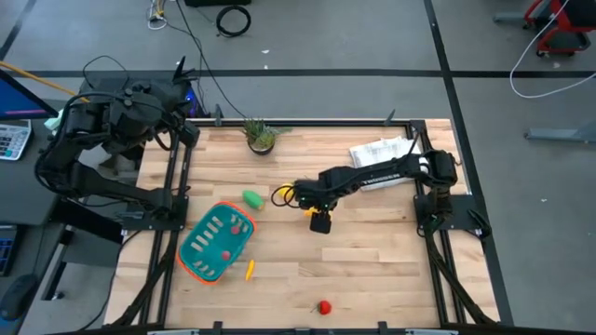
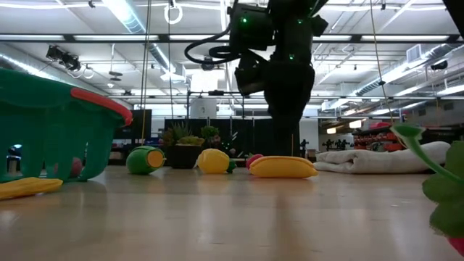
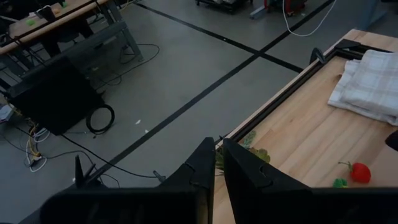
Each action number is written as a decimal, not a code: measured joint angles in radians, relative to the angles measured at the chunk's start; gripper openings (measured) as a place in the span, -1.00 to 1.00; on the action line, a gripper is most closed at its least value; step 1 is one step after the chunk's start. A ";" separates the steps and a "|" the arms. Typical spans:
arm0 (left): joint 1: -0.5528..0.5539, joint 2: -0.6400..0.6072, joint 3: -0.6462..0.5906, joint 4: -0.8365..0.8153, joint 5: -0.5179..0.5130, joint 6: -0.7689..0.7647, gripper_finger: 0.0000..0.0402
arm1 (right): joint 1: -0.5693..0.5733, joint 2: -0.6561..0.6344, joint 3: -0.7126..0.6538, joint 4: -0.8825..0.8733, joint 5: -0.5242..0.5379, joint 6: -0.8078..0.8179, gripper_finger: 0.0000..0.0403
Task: Pick and placing Produce into tupperware
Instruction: Put the yellow banana into the blue basket
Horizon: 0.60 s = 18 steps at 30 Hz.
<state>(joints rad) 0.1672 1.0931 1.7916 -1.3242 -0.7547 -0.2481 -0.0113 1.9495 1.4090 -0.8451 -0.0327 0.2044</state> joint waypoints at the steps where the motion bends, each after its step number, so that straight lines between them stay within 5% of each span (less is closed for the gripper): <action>1: 0.000 0.000 0.000 0.000 0.000 0.000 -0.81 | 0.000 0.000 -0.005 0.000 0.001 0.000 0.22; 18: 0.000 0.000 0.000 0.000 0.000 -0.003 -0.81 | -0.003 0.015 -0.027 0.033 0.065 -0.026 0.20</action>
<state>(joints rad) 0.1671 1.0931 1.7916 -1.3239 -0.7551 -0.2508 -0.0148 1.9642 1.3819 -0.8121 0.0326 0.1783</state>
